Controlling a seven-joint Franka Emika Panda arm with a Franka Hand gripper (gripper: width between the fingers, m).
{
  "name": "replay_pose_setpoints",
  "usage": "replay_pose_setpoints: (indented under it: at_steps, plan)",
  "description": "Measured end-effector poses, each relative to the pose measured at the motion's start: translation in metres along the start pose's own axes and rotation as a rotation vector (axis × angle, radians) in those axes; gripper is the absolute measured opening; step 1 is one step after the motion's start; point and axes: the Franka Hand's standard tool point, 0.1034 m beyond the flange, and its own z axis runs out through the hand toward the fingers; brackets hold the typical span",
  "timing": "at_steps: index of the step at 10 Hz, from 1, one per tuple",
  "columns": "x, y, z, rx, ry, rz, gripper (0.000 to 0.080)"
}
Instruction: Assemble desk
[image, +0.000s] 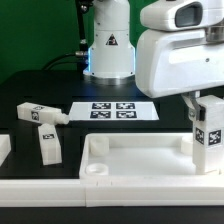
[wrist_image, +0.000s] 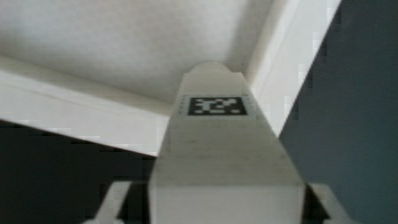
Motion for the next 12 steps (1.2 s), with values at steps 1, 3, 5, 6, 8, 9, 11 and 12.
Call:
replay_pose_setpoints:
  at_steps: [1,3,5,6,8,9,11,12]
  plan:
    - [-0.0001,-0.0001,0.0003,0.000,0.000,0.073,0.0285]
    - [0.0017,-0.0015,0.0008,-0.001,0.024,0.306,0.0285]
    - [0.0003,-0.0014,0.0015,-0.008,0.030,0.676,0.0285]
    - [0.0000,0.0002,0.0019,0.001,0.029,0.904,0.0285]
    - [-0.0015,0.0016,0.0022,0.012,0.023,1.148,0.0285]
    - [-0.0018,0.0000,0.0023,0.008,0.022,1.148,0.0285]
    - [-0.0023,0.0005,0.0031,0.010,0.018,1.182,0.0340]
    - [-0.0023,0.0001,0.0032,0.010,0.019,1.166,0.0505]
